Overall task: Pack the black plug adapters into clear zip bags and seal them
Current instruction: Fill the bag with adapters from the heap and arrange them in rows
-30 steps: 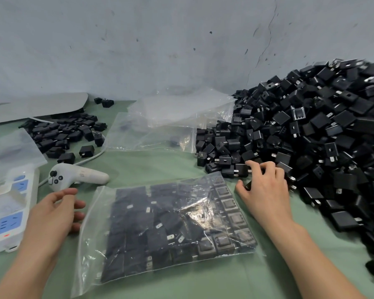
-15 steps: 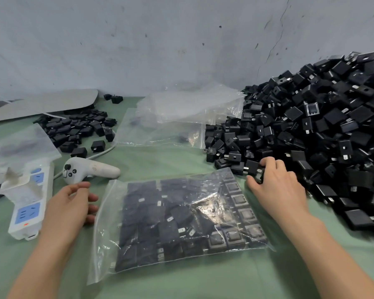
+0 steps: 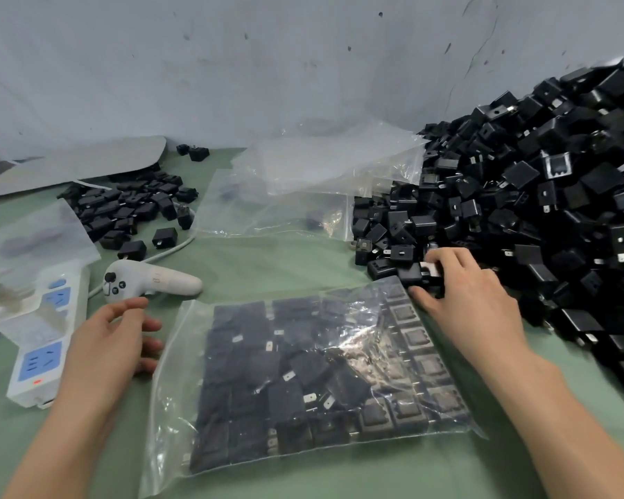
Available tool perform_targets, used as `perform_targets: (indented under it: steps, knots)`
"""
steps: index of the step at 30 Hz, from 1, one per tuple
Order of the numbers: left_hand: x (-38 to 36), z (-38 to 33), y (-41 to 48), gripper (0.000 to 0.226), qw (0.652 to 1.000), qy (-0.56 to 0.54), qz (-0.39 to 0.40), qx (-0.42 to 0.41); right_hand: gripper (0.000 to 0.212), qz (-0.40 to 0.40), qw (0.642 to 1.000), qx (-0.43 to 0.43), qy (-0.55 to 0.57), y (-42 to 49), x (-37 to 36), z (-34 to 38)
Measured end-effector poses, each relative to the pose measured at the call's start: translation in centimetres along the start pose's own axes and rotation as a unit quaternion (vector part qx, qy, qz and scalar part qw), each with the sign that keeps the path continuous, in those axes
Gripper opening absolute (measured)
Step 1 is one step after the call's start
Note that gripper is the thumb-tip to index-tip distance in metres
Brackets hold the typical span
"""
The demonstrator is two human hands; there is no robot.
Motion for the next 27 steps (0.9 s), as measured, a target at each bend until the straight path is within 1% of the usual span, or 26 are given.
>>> perform_targets:
  steps: [2,5,10,14,17,19,22,24,27]
  knots:
    - [-0.1,0.1,0.3,0.019,1.0,0.004,-0.003,-0.005,0.054,0.008,1.0,0.008,-0.028,-0.2,0.0,0.1]
    - [-0.2,0.3,0.7,0.018,1.0,0.014,-0.012,-0.005,0.051,0.006,0.999,0.014,-0.048,-0.5,-0.1,0.3]
    - [-0.2,0.4,1.2,0.018,1.0,0.0,-0.025,0.004,0.045,-0.018,1.0,0.019,-0.018,-0.8,-0.3,0.2]
    - [-0.3,0.5,1.2,0.019,1.0,-0.008,-0.026,0.001,0.04,-0.025,0.998,0.056,0.022,-0.6,-0.3,0.0]
    - [-0.3,0.4,1.1,0.02,1.0,-0.006,-0.022,0.001,0.036,-0.027,0.997,0.049,0.048,-0.4,-0.1,-0.4]
    - [-0.3,0.4,1.1,0.02,1.0,-0.001,-0.023,-0.001,0.039,-0.034,0.996,0.052,0.059,-0.7,-0.2,-0.6]
    - [-0.2,0.4,0.9,0.018,1.0,0.002,-0.023,-0.003,0.053,-0.036,0.995,0.067,0.065,-1.2,-0.3,-0.9]
    - [-0.1,0.4,0.8,0.017,1.0,-0.001,-0.024,-0.001,0.053,-0.044,0.994,0.064,0.07,-1.4,-0.1,-1.2]
    - [0.0,0.3,0.7,0.017,1.0,0.0,-0.025,0.011,0.047,-0.058,0.994,0.056,0.07,-2.0,0.2,-1.7]
Point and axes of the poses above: each hand's wrist, its own y-axis towards the middle knuckle, its own x-axis out of the back of the hand, z = x × y, the point moved 1 cm from there along y, towards the middle knuckle, and after that the axes turned 9 degrees about x, right-handed, at the moved point
